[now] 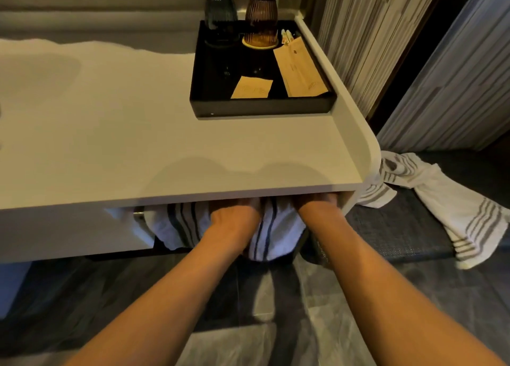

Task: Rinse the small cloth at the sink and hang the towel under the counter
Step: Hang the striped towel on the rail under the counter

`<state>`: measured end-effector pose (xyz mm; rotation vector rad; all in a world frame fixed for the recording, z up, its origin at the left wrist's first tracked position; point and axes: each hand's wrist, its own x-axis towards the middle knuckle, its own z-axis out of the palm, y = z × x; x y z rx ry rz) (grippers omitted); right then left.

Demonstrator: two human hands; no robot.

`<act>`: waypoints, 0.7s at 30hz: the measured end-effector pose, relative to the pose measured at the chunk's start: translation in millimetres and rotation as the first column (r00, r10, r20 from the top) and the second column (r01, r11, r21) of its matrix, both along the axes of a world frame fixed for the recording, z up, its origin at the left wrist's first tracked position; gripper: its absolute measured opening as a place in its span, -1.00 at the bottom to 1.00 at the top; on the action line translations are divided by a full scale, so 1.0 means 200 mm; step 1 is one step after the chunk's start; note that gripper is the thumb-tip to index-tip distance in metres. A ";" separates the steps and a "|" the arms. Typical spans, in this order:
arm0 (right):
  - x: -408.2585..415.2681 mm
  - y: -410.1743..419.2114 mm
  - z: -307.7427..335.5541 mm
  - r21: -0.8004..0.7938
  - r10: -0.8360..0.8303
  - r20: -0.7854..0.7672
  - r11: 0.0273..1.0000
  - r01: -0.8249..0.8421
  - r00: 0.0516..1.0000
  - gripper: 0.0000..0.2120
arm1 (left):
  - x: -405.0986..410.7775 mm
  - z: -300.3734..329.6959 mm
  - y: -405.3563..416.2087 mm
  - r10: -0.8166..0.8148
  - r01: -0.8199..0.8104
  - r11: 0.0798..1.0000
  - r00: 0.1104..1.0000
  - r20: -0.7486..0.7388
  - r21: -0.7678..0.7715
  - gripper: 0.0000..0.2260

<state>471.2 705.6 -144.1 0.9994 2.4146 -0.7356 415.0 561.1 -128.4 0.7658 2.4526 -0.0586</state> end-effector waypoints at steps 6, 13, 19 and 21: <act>-0.02 -0.07 0.05 0.159 0.153 0.060 0.974 -0.160 0.986 -0.53 | -0.07 -0.11 -0.07 0.094 -0.107 0.982 0.992 0.086 0.155 -0.76; 0.14 -0.15 -0.10 0.601 0.416 -0.188 0.765 -0.231 0.890 -0.90 | -0.05 -0.18 -0.16 -0.058 0.055 0.953 0.998 0.001 0.298 -0.57; 0.14 -0.21 -0.09 0.504 0.290 -0.355 0.860 -0.079 0.889 -0.88 | 0.01 -0.13 -0.15 -0.085 0.097 0.957 0.995 -0.054 0.275 -0.61; 0.15 -0.22 -0.11 0.534 0.304 -0.376 0.843 -0.064 0.875 -0.76 | 0.02 -0.14 -0.17 -0.119 0.155 0.929 0.985 -0.127 0.335 -0.61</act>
